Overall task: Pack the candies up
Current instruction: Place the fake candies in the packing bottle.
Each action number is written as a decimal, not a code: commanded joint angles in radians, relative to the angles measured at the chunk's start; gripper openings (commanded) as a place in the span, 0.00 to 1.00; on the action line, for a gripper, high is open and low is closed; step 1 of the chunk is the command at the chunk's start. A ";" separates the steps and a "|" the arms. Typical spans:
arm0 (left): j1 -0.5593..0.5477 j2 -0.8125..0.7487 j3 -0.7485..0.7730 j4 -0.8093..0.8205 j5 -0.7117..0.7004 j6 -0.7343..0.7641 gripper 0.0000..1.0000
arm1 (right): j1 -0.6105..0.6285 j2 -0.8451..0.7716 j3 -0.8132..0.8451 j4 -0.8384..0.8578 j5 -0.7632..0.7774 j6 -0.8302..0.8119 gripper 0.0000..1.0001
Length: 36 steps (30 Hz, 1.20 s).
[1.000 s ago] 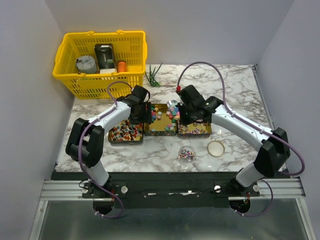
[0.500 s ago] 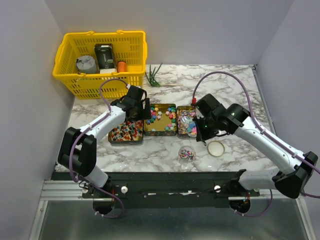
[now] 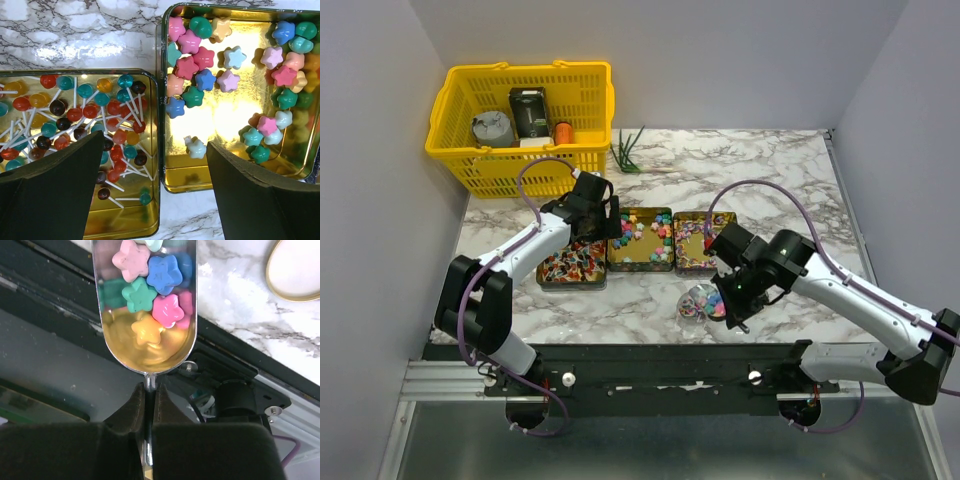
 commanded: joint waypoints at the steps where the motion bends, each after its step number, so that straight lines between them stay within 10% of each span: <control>1: 0.003 -0.013 -0.014 0.018 -0.032 0.005 0.95 | 0.037 0.001 -0.021 -0.034 -0.067 0.018 0.01; 36: 0.003 -0.017 -0.023 0.018 -0.035 -0.005 0.95 | 0.051 0.019 -0.104 -0.202 -0.212 0.143 0.01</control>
